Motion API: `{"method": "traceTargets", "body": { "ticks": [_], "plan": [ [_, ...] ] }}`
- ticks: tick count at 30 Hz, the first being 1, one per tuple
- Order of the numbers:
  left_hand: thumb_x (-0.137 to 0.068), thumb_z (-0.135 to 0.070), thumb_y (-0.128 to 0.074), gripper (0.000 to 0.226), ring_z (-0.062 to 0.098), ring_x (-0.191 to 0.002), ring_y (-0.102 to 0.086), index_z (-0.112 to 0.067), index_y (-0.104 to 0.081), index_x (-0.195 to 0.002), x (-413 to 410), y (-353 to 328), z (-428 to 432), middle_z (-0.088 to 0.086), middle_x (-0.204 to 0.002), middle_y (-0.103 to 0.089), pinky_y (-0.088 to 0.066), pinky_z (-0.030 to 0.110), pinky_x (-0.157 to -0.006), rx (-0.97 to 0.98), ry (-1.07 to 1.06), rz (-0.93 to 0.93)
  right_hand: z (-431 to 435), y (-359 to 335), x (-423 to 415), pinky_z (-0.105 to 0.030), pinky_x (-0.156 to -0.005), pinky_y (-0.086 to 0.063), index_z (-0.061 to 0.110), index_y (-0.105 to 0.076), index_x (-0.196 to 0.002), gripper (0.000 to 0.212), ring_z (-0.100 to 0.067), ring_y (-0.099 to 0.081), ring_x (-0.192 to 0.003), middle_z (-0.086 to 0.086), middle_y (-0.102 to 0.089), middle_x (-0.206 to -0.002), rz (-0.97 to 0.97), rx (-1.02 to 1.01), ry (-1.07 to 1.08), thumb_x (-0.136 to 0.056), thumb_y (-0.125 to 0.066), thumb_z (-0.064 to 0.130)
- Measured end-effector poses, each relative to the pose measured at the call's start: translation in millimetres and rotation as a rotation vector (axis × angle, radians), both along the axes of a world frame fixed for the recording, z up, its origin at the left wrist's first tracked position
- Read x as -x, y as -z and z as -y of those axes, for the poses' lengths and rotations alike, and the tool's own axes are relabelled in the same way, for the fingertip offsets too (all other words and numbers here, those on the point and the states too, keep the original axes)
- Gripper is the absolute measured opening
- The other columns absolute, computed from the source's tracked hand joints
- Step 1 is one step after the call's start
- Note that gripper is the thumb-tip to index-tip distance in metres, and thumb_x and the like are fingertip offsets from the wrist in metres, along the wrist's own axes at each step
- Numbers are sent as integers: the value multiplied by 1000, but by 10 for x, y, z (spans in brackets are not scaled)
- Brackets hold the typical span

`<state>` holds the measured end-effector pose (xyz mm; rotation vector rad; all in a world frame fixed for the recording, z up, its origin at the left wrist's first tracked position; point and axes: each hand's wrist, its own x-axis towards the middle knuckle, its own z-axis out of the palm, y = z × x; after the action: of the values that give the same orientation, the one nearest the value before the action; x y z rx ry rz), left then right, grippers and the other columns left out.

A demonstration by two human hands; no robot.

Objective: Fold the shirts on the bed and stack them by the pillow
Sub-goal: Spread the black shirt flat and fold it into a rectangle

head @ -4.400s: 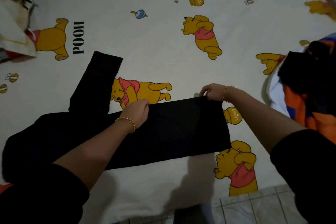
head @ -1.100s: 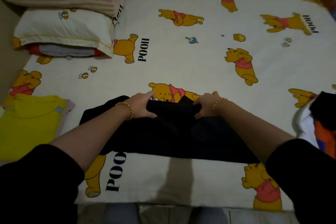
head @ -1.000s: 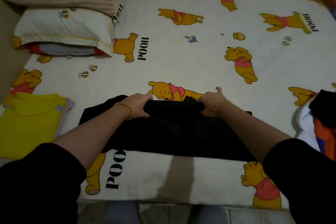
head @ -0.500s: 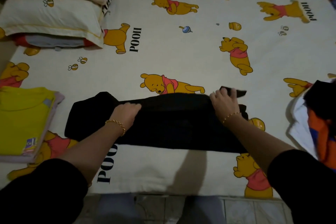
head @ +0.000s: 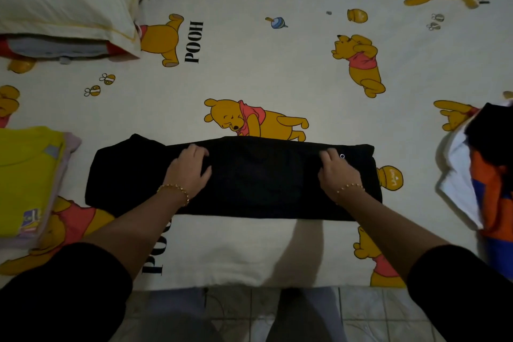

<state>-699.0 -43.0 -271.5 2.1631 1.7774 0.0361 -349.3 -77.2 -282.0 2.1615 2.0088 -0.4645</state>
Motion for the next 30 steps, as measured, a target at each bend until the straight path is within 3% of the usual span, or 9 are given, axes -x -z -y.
{"method": "traceTargets", "body": {
  "ticks": [2,4,9,12,17,20,24,27,30],
  "plan": [
    [-89,-31,-59,47,24,-113,-50,-10,-47,-129,-91,8,-90,9,-124,-51,-46,40,-91,-15,-42,-8,-145,1,-32,-42,-71,-56,20,-27,-143,49,-27,-56,-106,-1,-31,-146,-11,21,26,-96,-43,23],
    [-90,-31,-59,46,24,-117,-49,-13,-48,-131,-146,31,-141,7,-127,-53,-43,41,-95,23,-58,-21,-232,11,-67,-42,-74,-56,22,-28,-144,50,-26,-58,-106,-1,-35,-145,-7,73,33,-97,-44,26],
    [-94,-21,-54,23,24,-104,-55,-9,-63,-110,-156,58,-172,8,-111,-63,-43,39,-89,-36,2,27,-278,39,-157,-36,-78,-54,18,-58,-117,24,-22,-55,-100,-3,-56,-112,53,51,2,-97,-47,26],
    [-94,-18,-54,19,24,-96,-55,-3,-64,-101,-103,6,-196,10,-102,-60,-45,37,-85,-71,40,95,-268,23,-232,-36,-88,-43,18,-60,-109,19,-23,-49,-108,-2,-60,-110,78,-17,-72,-95,-49,21],
    [-95,-25,-50,23,21,-84,-53,-6,-62,-91,9,-38,-228,5,-86,-53,-45,33,-71,-41,105,73,-288,-68,-379,-41,-94,-33,16,-50,-109,17,-28,-58,-92,-6,-63,-93,-20,48,-46,-98,-38,22],
    [-94,-35,-51,27,19,-92,-55,-11,-62,-102,-69,33,-292,4,-95,-59,-47,34,-80,4,80,2,-334,-11,-393,-42,-95,-36,18,-51,-112,19,-25,-51,-108,-5,-59,-112,28,54,-99,-97,-42,23],
    [-96,-22,-47,26,24,-99,-54,-13,-57,-117,-264,89,-449,7,-107,-61,-44,41,-85,-46,-7,3,-468,67,-357,-47,-103,-34,20,-40,-135,51,-25,-37,-128,-3,-40,-139,64,60,-62,-87,-55,11],
    [-95,-7,-43,37,28,-109,-53,-14,-50,-130,-342,161,-611,9,-121,-58,-41,44,-90,20,-76,-37,-560,115,-396,-50,-106,-30,19,-38,-134,55,-25,-36,-131,-4,-41,-138,167,87,-38,-84,-60,12],
    [-96,-14,-44,32,28,-113,-52,-15,-55,-126,-323,241,-703,8,-122,-57,-39,45,-95,127,-122,-54,-642,157,-507,-52,-111,-23,16,-44,-124,41,-23,-47,-121,-4,-52,-126,261,106,-18,-85,-57,11]
  ]
}}
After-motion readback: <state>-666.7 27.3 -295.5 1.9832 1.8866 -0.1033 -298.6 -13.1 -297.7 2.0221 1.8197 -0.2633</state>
